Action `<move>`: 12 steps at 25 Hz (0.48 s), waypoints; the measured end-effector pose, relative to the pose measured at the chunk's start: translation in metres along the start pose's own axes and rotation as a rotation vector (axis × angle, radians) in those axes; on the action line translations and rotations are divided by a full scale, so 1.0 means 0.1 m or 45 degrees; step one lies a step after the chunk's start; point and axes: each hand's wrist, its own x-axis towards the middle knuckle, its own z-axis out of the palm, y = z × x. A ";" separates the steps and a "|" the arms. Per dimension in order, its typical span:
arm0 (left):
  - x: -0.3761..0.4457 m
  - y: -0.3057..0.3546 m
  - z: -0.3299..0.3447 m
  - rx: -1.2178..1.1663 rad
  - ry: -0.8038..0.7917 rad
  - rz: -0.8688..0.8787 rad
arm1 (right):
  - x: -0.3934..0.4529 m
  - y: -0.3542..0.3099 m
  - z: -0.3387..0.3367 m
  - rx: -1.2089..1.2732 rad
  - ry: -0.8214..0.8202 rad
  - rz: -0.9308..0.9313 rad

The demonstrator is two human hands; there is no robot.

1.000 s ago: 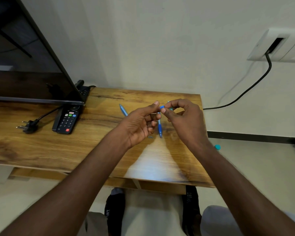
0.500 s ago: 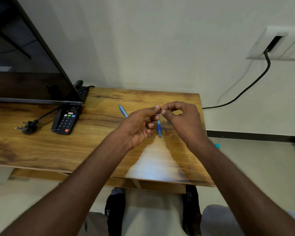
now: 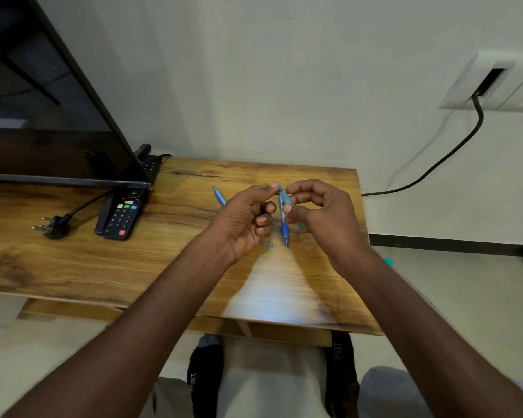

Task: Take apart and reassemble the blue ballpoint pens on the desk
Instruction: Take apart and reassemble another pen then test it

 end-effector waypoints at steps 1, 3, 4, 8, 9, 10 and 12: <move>0.00 0.00 0.01 0.002 -0.003 -0.004 | 0.00 0.00 0.00 0.004 -0.001 0.003; 0.00 -0.02 0.02 0.008 -0.009 -0.010 | 0.00 0.01 0.00 -0.017 0.003 -0.008; 0.00 -0.03 0.02 0.011 -0.009 -0.011 | 0.00 0.01 0.00 -0.044 0.005 -0.019; 0.02 -0.04 0.01 0.039 -0.006 0.003 | 0.01 0.02 0.02 -0.084 -0.008 -0.060; 0.02 -0.05 0.00 0.058 -0.004 0.006 | 0.01 0.03 0.02 -0.085 -0.014 -0.072; 0.03 -0.04 0.00 0.085 0.001 0.010 | 0.01 0.03 0.02 -0.092 -0.024 -0.084; 0.03 -0.05 -0.01 0.131 0.014 0.017 | 0.01 0.03 0.01 -0.096 -0.057 -0.095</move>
